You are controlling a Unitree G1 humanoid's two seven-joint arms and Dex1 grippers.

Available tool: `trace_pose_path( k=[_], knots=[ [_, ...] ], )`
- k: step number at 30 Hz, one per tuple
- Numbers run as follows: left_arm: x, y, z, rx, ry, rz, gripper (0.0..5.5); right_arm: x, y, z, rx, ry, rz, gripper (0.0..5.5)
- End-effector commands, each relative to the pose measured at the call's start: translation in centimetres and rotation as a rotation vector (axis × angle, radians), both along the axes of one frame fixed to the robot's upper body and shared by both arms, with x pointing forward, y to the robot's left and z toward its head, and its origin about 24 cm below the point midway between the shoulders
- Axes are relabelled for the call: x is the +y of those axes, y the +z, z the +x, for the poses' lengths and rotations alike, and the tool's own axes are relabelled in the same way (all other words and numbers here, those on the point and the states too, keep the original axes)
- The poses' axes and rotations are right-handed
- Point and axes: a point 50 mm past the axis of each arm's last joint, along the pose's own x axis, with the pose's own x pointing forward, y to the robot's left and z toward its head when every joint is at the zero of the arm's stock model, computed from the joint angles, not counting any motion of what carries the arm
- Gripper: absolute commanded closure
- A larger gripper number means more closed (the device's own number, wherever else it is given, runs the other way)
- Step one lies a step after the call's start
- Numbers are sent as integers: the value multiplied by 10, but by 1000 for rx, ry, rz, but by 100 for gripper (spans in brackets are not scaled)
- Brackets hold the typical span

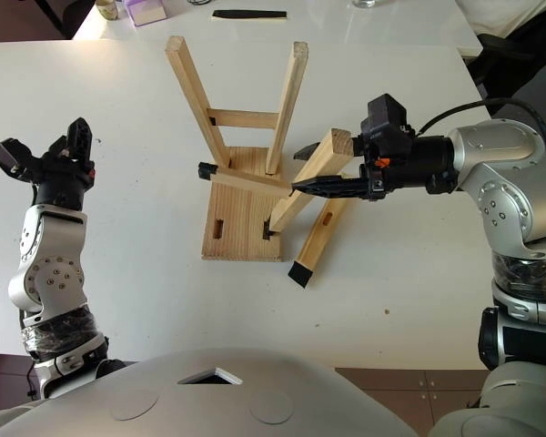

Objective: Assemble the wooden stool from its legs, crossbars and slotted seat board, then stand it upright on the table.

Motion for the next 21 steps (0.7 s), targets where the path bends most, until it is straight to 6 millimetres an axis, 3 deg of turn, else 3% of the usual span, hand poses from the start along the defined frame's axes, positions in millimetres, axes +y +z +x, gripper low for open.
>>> trace_pose_path(
  k=[1, 15, 21],
  knots=[
    [-2, -5, -1, 13, 3, -9, 236, -1, -2, -4, 23, 25, -39, 349],
    [-8, -10, -2, 18, -5, -33, 236, -1, -2, 16, -31, -7, -76, 349],
    [-13, -12, -3, 18, -19, -37, 236, 8, -12, 9, -48, 39, -130, 349]
  ],
)
